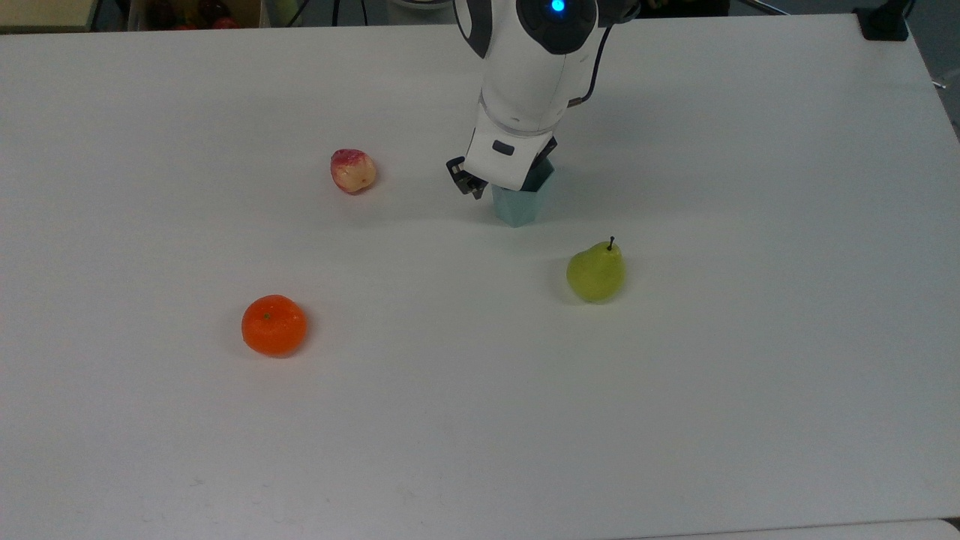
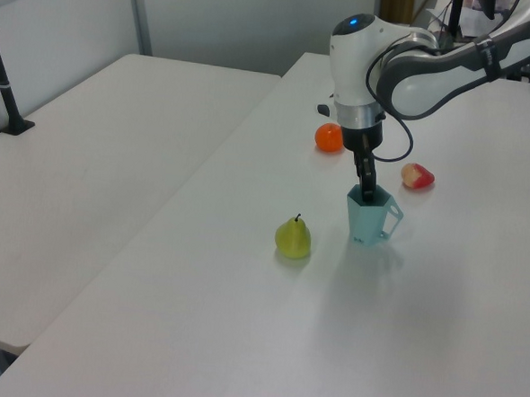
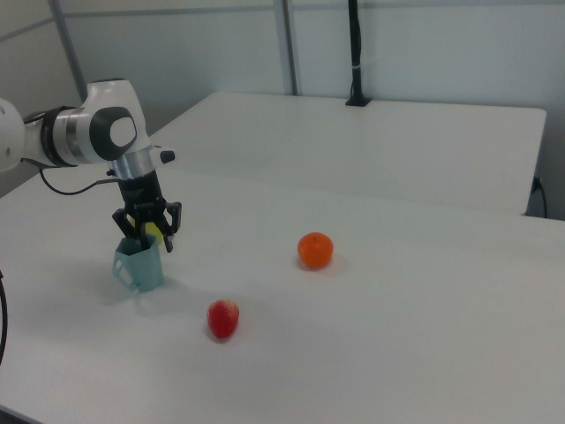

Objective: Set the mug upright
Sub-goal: 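Rotate the mug upright and lower it onto the table, then open the gripper and raise it away from the mug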

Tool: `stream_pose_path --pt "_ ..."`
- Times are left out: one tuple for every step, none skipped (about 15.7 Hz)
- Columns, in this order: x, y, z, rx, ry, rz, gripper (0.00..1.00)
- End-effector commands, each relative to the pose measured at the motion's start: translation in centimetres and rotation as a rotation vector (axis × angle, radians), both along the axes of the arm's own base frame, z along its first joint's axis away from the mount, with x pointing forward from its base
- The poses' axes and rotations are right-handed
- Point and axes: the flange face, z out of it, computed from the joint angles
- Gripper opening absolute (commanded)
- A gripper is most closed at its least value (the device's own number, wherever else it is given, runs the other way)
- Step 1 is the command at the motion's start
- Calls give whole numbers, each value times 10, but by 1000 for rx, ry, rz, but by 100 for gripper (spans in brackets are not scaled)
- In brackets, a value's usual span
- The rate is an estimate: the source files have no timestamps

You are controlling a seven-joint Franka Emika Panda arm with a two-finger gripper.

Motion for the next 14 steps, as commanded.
stream_pose_path --pt "-7 -12 38 9 -15 -16 100" --pt "-10 -16 53 8 -32 -55 100" --pt "-13 -27 73 9 -58 -118 100" --pt "-15 -39 92 14 -91 -177 100" --pt "-18 -48 110 19 -119 -225 100" --pt "-23 -58 127 21 -137 -267 100" --pt "-27 -74 144 22 -150 -296 100" --pt "-34 -86 161 23 -161 -318 100" --pt "-41 -97 176 28 -169 -338 100" --pt "-46 -108 187 31 -173 -357 100" --pt "-50 -115 196 33 -181 -371 100" --pt "-54 -119 203 35 -185 -380 100" --pt "-56 -119 205 34 -182 -380 100" --pt "-57 -119 205 32 -177 -381 100"
